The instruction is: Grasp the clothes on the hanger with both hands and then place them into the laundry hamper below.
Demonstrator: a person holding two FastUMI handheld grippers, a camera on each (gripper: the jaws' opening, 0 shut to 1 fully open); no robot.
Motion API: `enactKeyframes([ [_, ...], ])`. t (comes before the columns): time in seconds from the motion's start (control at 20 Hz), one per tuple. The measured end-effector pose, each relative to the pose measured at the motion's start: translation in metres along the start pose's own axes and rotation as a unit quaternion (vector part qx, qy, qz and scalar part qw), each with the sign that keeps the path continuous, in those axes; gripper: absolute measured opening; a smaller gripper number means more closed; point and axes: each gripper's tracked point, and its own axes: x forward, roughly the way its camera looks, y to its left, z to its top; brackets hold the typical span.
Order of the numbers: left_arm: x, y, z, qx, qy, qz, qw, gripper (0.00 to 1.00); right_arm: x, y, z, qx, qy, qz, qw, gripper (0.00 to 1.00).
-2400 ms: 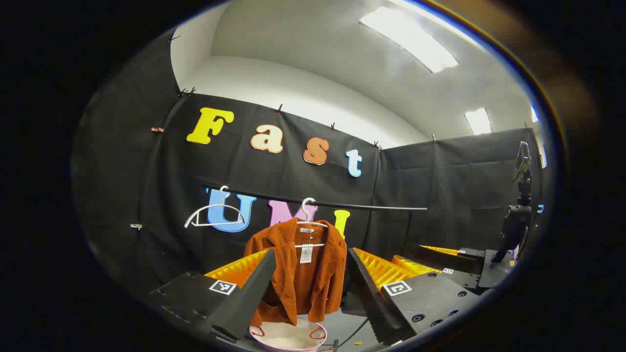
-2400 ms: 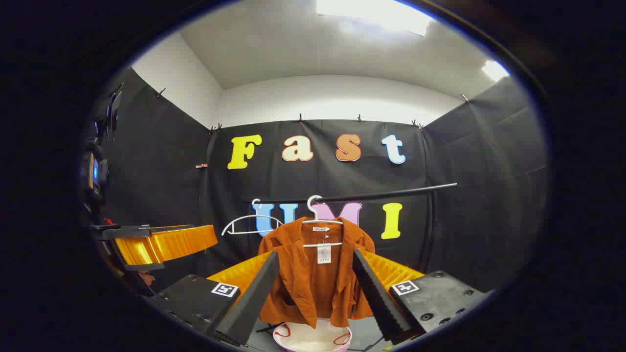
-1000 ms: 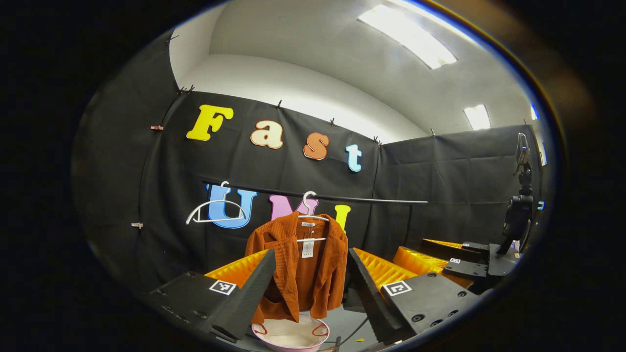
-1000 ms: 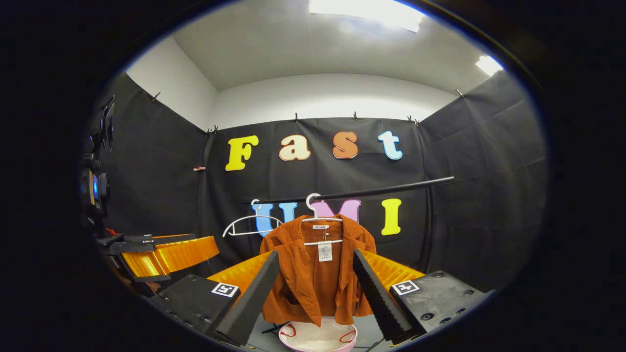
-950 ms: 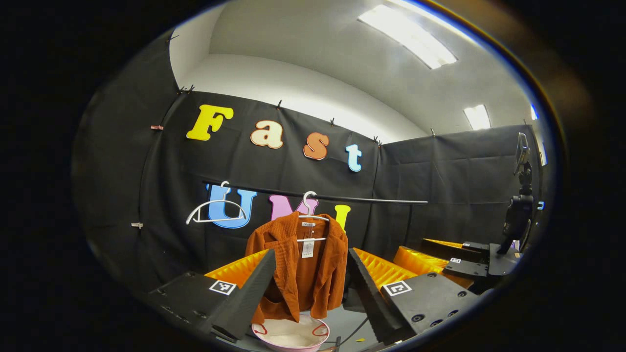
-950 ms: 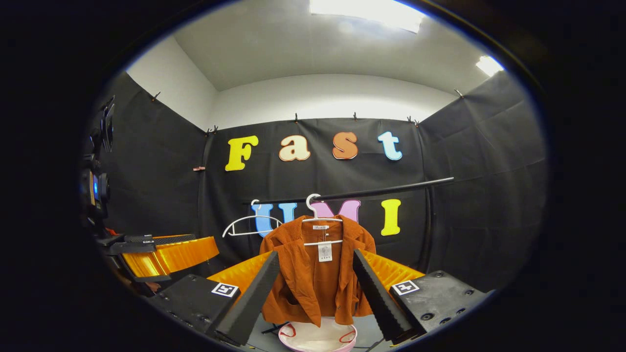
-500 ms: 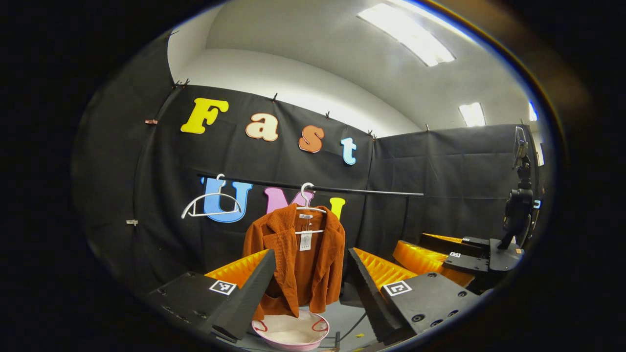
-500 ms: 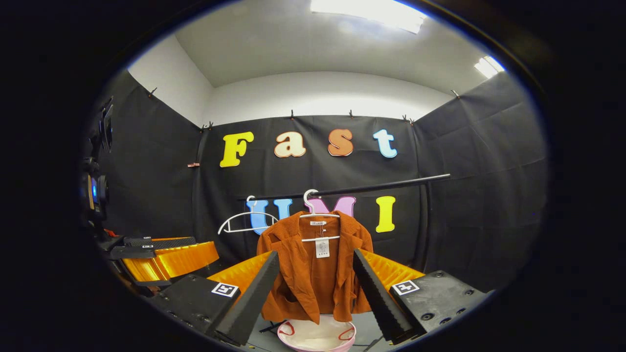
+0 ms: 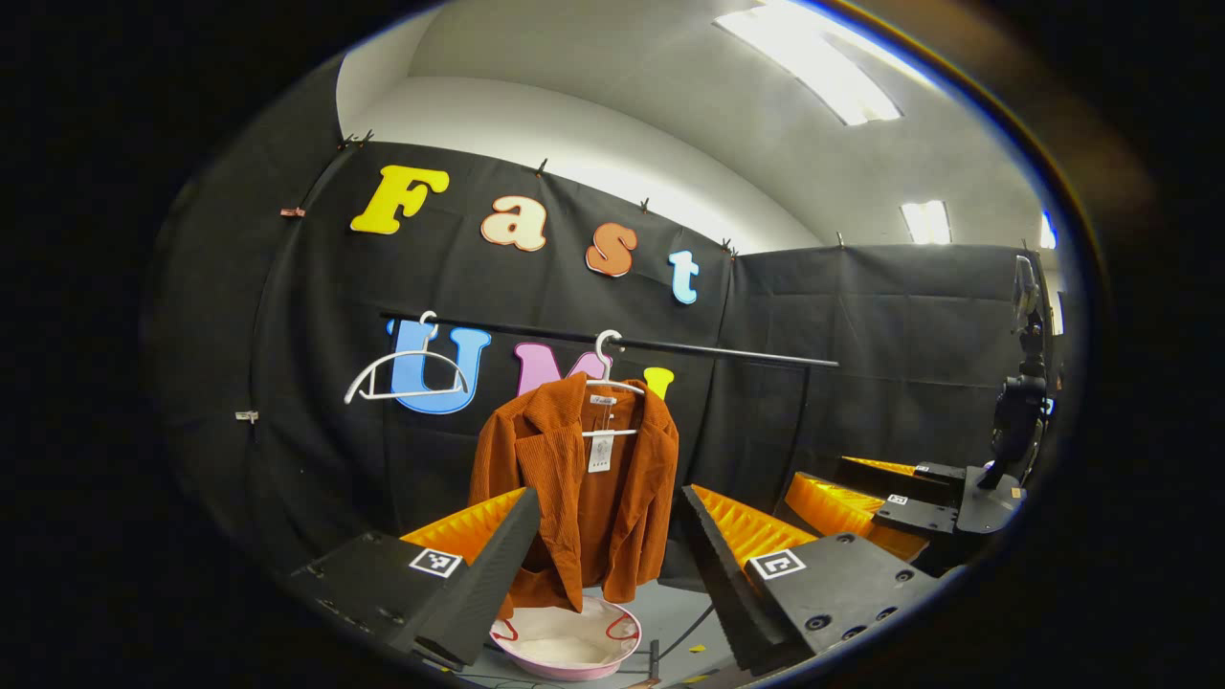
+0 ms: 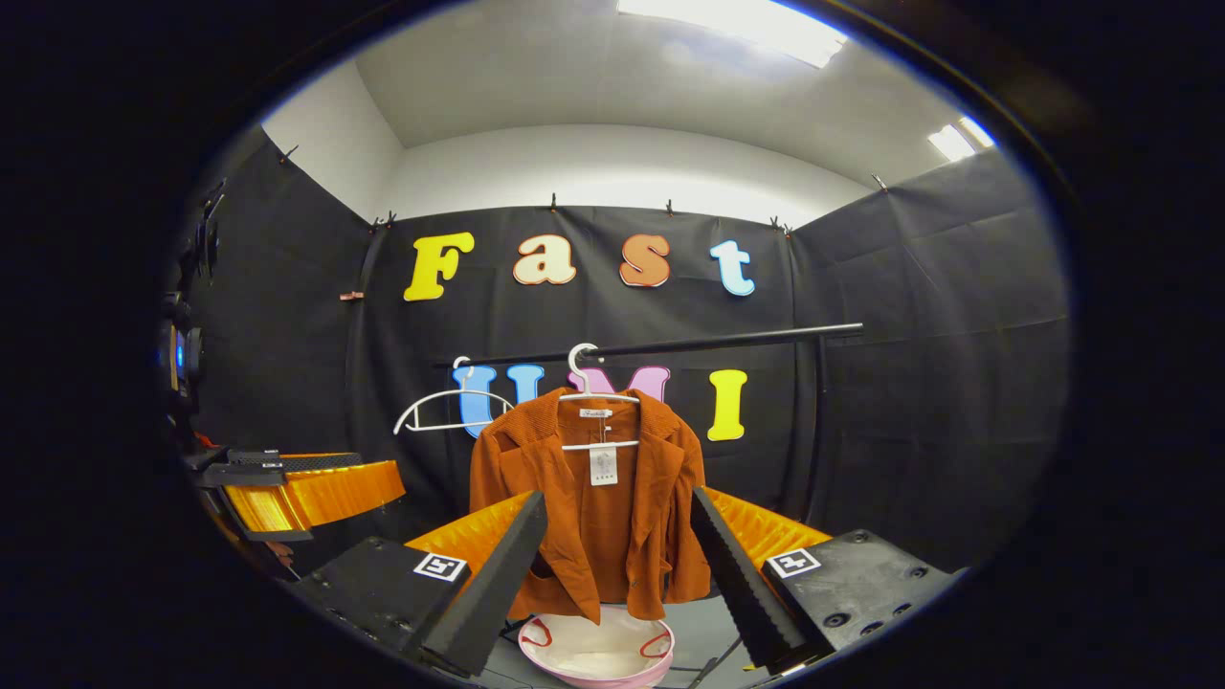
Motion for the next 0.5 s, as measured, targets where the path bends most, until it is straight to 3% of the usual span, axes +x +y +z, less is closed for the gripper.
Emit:
enactKeyframes([
  [0.25, 0.051, 0.023, -0.022, -0.002, 0.016, 0.034, 0.999, 0.93, 0.066, -0.022, -0.032, 0.010, 0.018, -0.001, 1.000, 0.98],
  [0.5, 0.132, 0.043, -0.042, -0.026, 0.011, 0.070, 0.997, 0.93, 0.155, -0.027, -0.063, 0.015, 0.038, 0.044, 0.998, 0.98],
])
